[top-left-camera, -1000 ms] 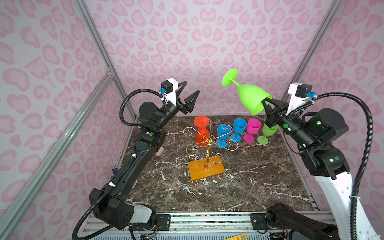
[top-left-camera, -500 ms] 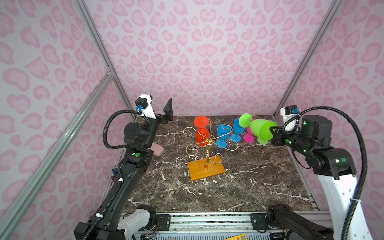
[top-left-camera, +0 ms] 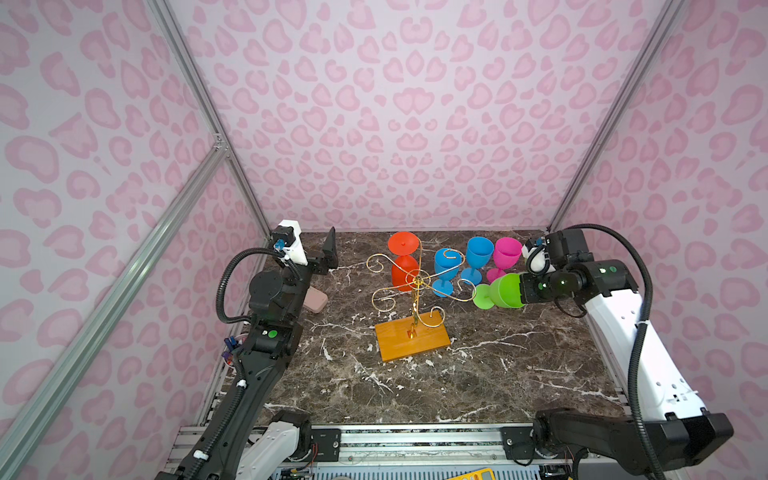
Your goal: Take the wine glass off the wine glass rack
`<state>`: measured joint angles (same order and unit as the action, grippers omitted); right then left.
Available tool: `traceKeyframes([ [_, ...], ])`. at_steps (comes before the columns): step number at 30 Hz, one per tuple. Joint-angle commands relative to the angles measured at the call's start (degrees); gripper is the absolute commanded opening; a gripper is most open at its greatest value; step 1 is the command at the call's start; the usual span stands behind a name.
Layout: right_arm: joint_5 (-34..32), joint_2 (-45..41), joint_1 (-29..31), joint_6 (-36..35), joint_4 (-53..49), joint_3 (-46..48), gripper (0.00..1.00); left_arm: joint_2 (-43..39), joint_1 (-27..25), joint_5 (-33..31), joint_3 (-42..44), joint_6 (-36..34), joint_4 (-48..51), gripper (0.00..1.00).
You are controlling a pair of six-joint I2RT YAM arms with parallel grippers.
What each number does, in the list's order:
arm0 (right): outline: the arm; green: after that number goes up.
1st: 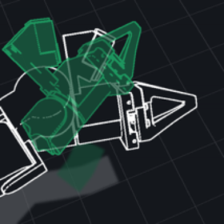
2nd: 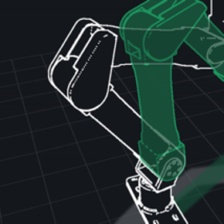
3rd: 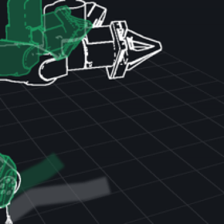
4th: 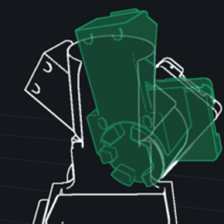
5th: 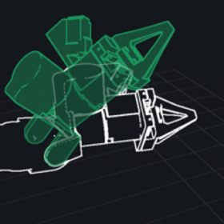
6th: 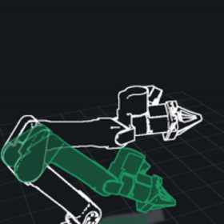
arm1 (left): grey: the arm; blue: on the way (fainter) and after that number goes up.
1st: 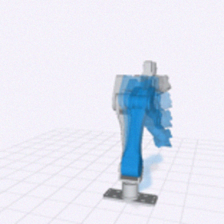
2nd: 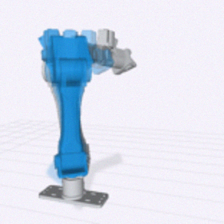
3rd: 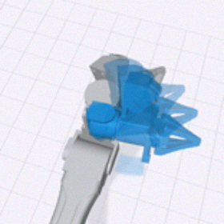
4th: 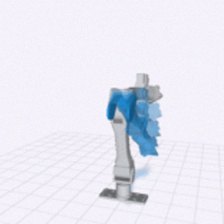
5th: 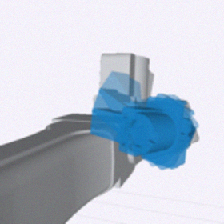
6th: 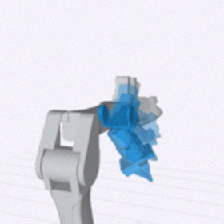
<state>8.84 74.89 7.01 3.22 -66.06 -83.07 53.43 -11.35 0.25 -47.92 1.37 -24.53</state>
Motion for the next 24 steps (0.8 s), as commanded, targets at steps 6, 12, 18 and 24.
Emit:
traceKeyframes([
  [6, -0.9, 11.3, 0.9, -1.8, 1.9, -3.8, 0.00, -1.1, 0.8, 0.4, 0.7, -1.0, -0.6, 0.94],
  [12, -2.4, 21.3, 2.5, -2.8, -0.7, -10.5, 0.00, -1.4, 0.9, 0.6, 1.1, -0.8, -0.4, 0.94],
  [18, -5.7, 28.9, 4.3, -3.2, -2.7, -16.9, 0.00, -1.1, 0.9, 0.3, 0.8, -0.4, 1.1, 0.94],
  [24, -8.0, 32.9, 6.1, -3.3, -4.0, -20.3, 0.04, -1.1, 1.3, -0.4, 0.6, -0.3, 1.7, 0.94],
])
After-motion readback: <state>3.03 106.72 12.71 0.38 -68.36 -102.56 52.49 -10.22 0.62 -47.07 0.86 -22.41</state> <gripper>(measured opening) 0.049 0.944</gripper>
